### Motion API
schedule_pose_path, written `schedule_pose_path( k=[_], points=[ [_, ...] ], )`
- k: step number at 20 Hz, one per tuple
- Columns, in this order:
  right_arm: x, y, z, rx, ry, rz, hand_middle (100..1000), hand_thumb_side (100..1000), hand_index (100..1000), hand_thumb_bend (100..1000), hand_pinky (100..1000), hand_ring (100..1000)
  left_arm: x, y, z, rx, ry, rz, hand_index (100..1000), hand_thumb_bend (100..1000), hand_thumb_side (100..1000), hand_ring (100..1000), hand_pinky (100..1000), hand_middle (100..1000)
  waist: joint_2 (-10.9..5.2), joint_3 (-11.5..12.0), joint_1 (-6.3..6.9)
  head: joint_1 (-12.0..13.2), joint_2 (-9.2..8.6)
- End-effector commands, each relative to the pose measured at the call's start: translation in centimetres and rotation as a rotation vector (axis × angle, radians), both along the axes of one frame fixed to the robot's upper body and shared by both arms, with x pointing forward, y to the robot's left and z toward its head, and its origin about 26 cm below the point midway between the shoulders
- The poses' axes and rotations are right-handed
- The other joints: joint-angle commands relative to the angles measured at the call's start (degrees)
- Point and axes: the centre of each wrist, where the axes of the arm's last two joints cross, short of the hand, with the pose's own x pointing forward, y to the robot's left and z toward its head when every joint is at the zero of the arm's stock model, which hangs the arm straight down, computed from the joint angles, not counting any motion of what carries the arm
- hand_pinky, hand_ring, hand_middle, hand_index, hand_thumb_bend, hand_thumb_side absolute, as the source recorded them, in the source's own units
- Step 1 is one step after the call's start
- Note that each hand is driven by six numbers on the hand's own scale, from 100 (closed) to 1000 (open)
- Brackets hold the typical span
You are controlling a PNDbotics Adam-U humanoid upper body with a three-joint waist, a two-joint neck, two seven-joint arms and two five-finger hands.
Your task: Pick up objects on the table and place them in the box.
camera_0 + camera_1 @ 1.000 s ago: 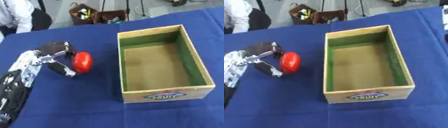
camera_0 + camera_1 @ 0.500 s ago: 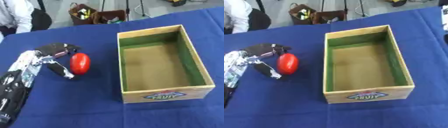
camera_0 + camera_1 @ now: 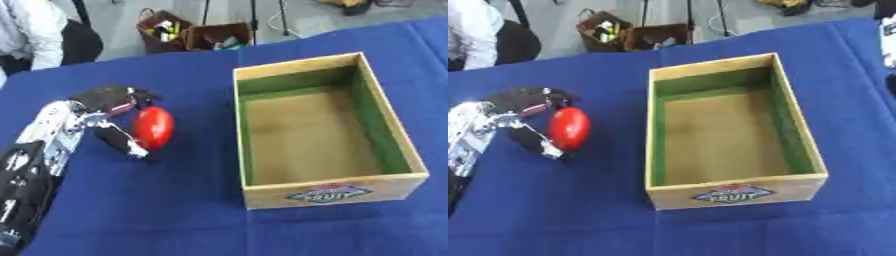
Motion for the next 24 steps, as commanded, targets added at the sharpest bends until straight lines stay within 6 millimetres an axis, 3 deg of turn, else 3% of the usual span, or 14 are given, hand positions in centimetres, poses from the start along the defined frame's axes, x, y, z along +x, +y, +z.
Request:
schedule_pose_path(
  k=[1,7,14,24],
  points=[
    [-0.5,0.0,0.8,-0.005,-0.030,0.010,545,605,690,100,930,941,-0.2,0.2,1.7,-0.008,-0.046,-0.025,947,908,639,667,537,715,-1.22,-0.1,-0.25,0.0,-0.75],
    [-0.5,0.0,0.7,-0.008,-0.026,0.008,544,601,690,100,932,942,-0.3,0.0,1.9,-0.049,-0.065,-0.072,885,895,637,629,508,659,-1.19,-0.1,-0.06,-0.1,-0.79],
    [-0.5,-0.1,0.7,-0.005,-0.027,0.009,543,599,691,100,933,942,-0.2,0.0,1.7,-0.034,-0.059,-0.060,781,840,631,533,457,531,-1.08,-0.3,-0.04,-0.1,-0.95],
    [-0.5,-0.1,0.8,0.012,-0.034,0.004,541,596,689,100,934,941,0.1,-0.2,0.8,-0.036,-0.051,-0.068,727,763,616,479,400,500,-0.91,-0.5,-0.12,-0.2,-1.03]
  ],
)
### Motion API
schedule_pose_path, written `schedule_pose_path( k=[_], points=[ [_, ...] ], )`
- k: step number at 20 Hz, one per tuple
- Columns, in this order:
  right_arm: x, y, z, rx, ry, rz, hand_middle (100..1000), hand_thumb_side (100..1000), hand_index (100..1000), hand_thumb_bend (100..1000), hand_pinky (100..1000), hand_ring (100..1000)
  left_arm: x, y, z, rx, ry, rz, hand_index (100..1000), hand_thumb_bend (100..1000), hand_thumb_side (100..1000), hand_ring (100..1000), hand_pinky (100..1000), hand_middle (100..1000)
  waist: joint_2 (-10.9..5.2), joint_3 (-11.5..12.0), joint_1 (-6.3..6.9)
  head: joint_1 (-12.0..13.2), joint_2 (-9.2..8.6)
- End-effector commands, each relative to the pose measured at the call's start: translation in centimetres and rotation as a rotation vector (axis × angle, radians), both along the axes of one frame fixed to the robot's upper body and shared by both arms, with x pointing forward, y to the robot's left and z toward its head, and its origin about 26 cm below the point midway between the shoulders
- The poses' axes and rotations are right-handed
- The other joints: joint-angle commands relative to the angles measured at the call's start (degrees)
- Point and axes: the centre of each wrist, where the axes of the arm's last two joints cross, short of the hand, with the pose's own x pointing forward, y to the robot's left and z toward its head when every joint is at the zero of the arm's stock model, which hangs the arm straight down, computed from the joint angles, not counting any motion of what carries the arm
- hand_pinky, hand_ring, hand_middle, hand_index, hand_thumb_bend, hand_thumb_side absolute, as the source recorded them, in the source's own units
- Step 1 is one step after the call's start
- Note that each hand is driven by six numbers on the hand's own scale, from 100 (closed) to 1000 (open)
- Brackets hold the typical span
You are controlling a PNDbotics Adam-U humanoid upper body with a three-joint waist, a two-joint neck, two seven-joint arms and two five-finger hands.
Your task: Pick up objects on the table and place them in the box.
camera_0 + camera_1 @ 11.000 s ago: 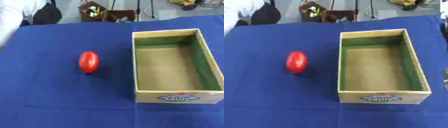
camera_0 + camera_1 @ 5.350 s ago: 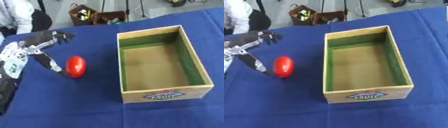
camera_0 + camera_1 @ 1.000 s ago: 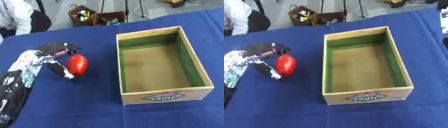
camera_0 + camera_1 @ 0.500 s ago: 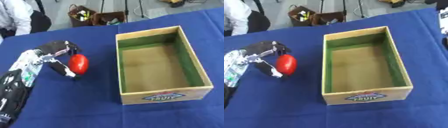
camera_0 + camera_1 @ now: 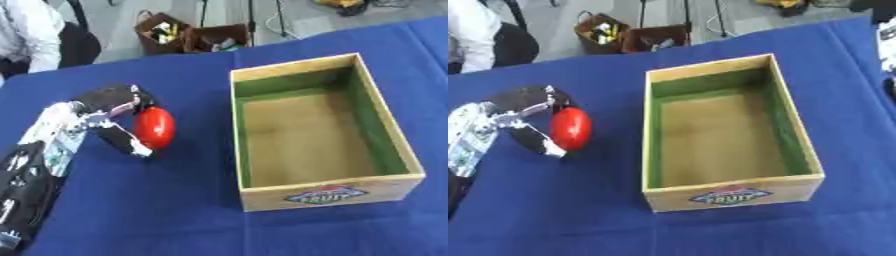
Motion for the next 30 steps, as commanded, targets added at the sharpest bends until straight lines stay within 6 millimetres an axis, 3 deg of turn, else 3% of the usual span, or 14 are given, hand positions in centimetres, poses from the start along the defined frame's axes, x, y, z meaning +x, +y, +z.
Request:
schedule_pose_path(
  k=[1,11,21,30],
  points=[
    [-0.5,-0.1,0.9,0.009,-0.035,0.004,541,596,689,100,934,941,0.0,0.1,0.9,0.009,-0.033,-0.002,714,752,621,471,393,491,-1.09,0.0,-0.36,-0.2,-0.58],
    [-0.5,-0.2,0.6,0.009,-0.021,-0.007,540,593,689,100,938,943,-0.3,0.2,1.2,-0.038,-0.091,-0.007,596,659,692,411,338,398,-1.49,0.3,-0.42,-0.4,-0.18],
    [-0.4,-0.2,0.4,0.013,-0.012,-0.010,541,593,690,100,938,942,-0.8,0.3,2.1,-0.065,-0.157,-0.003,535,578,748,369,290,337,-2.14,0.7,-0.75,-0.5,0.08],
    [-0.4,-0.1,0.5,0.020,-0.014,-0.004,542,590,691,100,937,940,-1.4,-0.4,3.6,-0.108,-0.234,-0.036,494,434,795,327,228,302,-2.53,0.8,-0.79,-0.4,0.24]
  ],
)
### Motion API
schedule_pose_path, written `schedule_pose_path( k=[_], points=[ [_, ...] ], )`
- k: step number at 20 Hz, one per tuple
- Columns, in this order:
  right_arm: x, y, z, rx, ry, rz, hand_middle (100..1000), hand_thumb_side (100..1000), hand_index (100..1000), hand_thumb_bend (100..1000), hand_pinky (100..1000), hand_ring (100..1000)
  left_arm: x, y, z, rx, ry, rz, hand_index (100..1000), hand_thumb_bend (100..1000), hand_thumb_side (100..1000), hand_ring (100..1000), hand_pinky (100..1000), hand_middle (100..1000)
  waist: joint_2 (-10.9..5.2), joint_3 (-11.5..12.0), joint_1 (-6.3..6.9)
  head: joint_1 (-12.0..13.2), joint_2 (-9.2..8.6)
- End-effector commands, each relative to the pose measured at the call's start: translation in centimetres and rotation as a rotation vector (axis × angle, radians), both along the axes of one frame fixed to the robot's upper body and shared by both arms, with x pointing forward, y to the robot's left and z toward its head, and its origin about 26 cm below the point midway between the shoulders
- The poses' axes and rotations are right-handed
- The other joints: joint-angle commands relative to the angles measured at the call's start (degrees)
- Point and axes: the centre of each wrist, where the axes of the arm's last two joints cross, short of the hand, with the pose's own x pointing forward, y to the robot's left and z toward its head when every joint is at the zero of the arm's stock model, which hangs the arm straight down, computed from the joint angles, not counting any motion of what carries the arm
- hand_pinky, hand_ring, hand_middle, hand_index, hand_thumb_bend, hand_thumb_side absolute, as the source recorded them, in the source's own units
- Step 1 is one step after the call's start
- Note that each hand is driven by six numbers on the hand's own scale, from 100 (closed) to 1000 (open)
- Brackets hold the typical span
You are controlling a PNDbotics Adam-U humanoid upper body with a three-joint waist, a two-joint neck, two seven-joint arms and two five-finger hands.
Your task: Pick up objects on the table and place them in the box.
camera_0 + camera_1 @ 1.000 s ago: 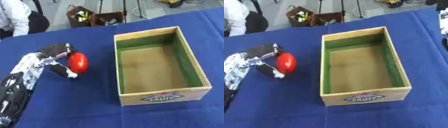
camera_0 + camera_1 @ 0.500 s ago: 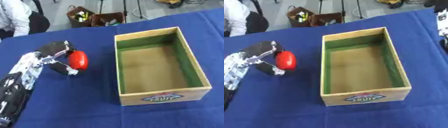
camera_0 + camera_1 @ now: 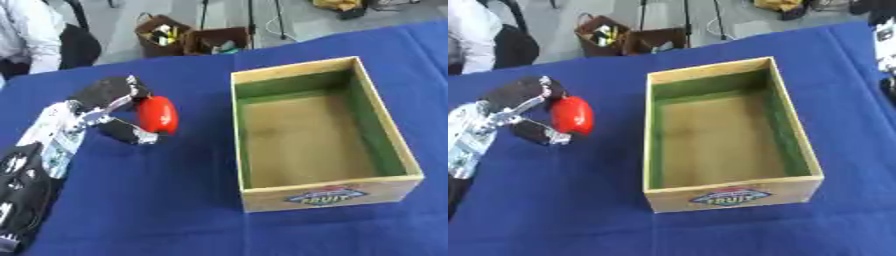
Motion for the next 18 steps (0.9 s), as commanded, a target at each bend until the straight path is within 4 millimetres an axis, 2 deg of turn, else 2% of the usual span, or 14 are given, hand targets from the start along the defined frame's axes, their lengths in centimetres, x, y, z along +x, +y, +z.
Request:
schedule_pose_path(
  k=[1,4,5,6,8,18],
  points=[
    [-0.5,0.1,0.8,0.006,-0.033,0.011,543,590,691,100,936,939,-0.8,0.6,2.6,0.004,-0.085,-0.003,483,416,798,320,216,293,-2.00,0.1,-0.43,0.0,0.24],
    [-0.5,0.1,0.9,0.011,-0.036,0.014,544,590,691,100,936,939,-1.2,0.1,3.3,-0.020,-0.126,-0.024,468,408,792,306,195,282,-2.16,0.0,-0.43,0.1,0.28],
    [-0.5,0.1,0.9,0.012,-0.036,0.015,545,620,691,100,936,938,-1.3,0.0,3.5,-0.028,-0.138,-0.027,468,408,792,306,195,282,-2.20,-0.1,-0.41,0.1,0.31],
    [-0.5,0.2,0.9,0.014,-0.037,0.015,545,589,691,100,935,938,-1.4,-0.1,3.7,-0.036,-0.153,-0.033,467,407,792,302,191,282,-2.27,-0.1,-0.40,0.1,0.33],
    [-0.5,0.2,0.9,0.018,-0.041,0.016,545,589,691,100,935,937,-1.7,-0.5,4.3,-0.056,-0.191,-0.052,468,402,790,301,190,267,-2.39,-0.1,-0.38,0.1,0.36],
    [-0.6,1.2,2.0,0.048,-0.085,0.064,553,585,693,100,927,928,-2.7,-3.7,8.3,-0.172,-0.348,-0.171,445,419,783,277,174,241,-2.60,-1.5,-0.28,1.2,1.16]
  ],
)
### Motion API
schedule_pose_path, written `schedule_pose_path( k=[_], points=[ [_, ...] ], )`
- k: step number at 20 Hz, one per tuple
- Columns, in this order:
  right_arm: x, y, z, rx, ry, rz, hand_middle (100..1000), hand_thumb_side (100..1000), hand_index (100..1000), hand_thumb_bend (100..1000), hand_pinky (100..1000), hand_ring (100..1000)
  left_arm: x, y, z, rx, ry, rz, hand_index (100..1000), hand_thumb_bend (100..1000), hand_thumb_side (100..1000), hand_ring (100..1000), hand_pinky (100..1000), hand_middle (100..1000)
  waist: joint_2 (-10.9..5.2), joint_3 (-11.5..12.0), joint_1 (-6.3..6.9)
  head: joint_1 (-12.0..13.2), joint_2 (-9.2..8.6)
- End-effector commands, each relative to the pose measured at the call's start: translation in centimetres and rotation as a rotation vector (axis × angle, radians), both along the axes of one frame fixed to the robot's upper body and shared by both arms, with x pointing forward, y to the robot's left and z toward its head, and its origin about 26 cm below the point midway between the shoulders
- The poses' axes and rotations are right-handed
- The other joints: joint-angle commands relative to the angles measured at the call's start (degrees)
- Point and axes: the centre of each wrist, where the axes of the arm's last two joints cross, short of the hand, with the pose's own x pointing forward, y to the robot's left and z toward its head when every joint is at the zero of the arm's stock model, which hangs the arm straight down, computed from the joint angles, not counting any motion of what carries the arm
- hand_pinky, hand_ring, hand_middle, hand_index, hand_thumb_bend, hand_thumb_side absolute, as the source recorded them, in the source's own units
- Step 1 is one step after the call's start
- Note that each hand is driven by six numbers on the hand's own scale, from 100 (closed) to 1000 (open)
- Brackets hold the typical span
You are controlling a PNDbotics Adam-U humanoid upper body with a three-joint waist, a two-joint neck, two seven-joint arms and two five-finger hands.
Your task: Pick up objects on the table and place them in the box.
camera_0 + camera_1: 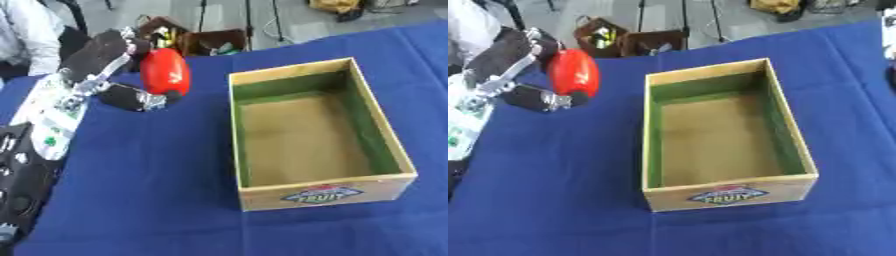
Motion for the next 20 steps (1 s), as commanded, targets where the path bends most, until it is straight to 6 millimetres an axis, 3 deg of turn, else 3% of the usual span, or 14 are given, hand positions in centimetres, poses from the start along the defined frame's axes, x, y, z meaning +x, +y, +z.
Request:
schedule_pose_path(
  k=[1,6,10,20],
  points=[
    [-0.5,0.3,0.9,0.009,-0.037,0.025,553,585,693,100,927,928,-0.6,-0.3,1.9,-0.014,-0.059,-0.024,445,419,783,277,174,241,-1.56,0.0,-0.30,0.5,0.39],
    [-0.7,1.4,1.8,0.015,-0.071,0.080,558,586,695,100,921,921,-0.4,-2.0,2.5,-0.062,-0.081,-0.106,432,467,762,259,162,221,-1.33,-1.6,0.04,1.5,0.58],
    [-0.9,1.9,2.2,0.016,-0.088,0.104,560,587,696,100,919,919,0.3,-2.8,1.6,-0.082,-0.045,-0.180,422,523,735,253,151,210,-1.11,-2.4,0.30,2.0,0.57],
    [-1.0,2.5,2.5,0.018,-0.102,0.138,561,584,696,100,921,917,1.4,-4.7,-0.2,-0.046,0.015,-0.327,415,560,723,256,153,204,-0.73,-3.5,0.57,2.3,0.21]
  ],
)
